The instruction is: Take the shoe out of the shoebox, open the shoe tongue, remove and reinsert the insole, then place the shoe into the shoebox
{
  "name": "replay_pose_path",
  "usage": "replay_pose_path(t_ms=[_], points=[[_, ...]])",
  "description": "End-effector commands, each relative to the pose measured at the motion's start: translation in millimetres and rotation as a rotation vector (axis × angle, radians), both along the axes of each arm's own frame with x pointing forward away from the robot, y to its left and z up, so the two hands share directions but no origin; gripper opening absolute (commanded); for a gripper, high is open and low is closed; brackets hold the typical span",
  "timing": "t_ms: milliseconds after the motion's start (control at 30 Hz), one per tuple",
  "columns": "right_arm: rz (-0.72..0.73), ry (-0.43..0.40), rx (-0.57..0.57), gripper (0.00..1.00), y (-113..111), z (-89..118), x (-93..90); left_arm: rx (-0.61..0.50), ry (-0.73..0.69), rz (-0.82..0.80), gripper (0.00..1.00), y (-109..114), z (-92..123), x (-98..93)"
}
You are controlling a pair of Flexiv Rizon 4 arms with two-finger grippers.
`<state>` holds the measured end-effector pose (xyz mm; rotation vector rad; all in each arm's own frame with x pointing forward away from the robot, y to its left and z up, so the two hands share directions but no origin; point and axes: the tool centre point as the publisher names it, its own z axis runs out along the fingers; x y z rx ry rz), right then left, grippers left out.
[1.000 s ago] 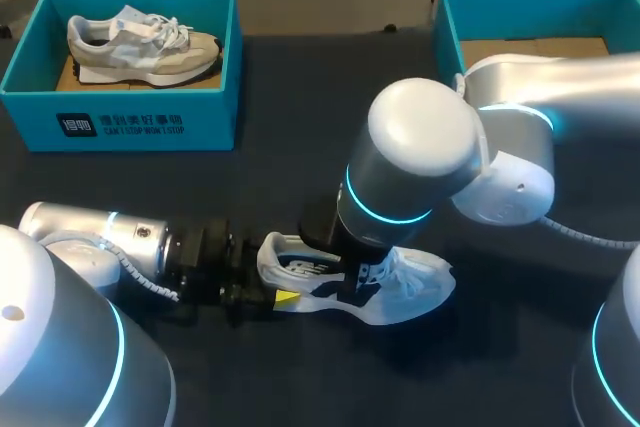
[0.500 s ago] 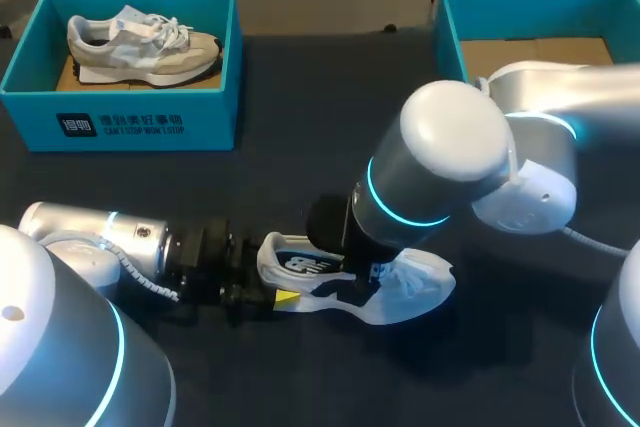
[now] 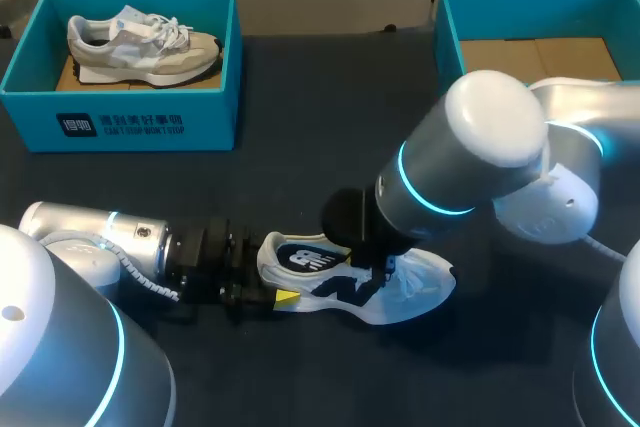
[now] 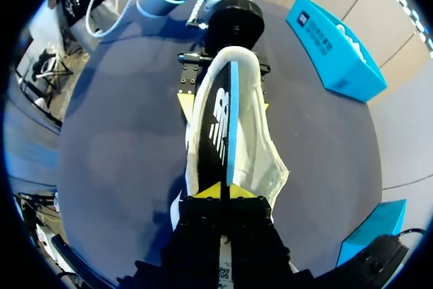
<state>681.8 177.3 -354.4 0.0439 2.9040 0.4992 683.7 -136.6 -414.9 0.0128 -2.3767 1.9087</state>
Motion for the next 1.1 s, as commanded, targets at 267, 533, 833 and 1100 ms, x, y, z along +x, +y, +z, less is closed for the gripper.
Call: replay_pose_path(t_ms=[267, 533, 833, 1100], points=[[0.114, -0.007, 0.027, 0.0, -1, 12, 0.4, 0.002, 0.0, 0.004, 0.0, -1, 0, 0.3], [0.241, -0.01, 0.049, 0.0, 0, 14, 3.0, 0.002, 0.0, 0.004, 0.0, -1, 0, 0.3], [0.33, 0.038, -0.006, 0.0, 12, 15, 11.1, 0.002, 0.0, 0.004, 0.0, -1, 0, 0.3], [0.366, 0.053, -0.015, 0.0, 16, 20, 11.0, 0.002, 0.0, 0.004, 0.0, -1, 0, 0.3]])
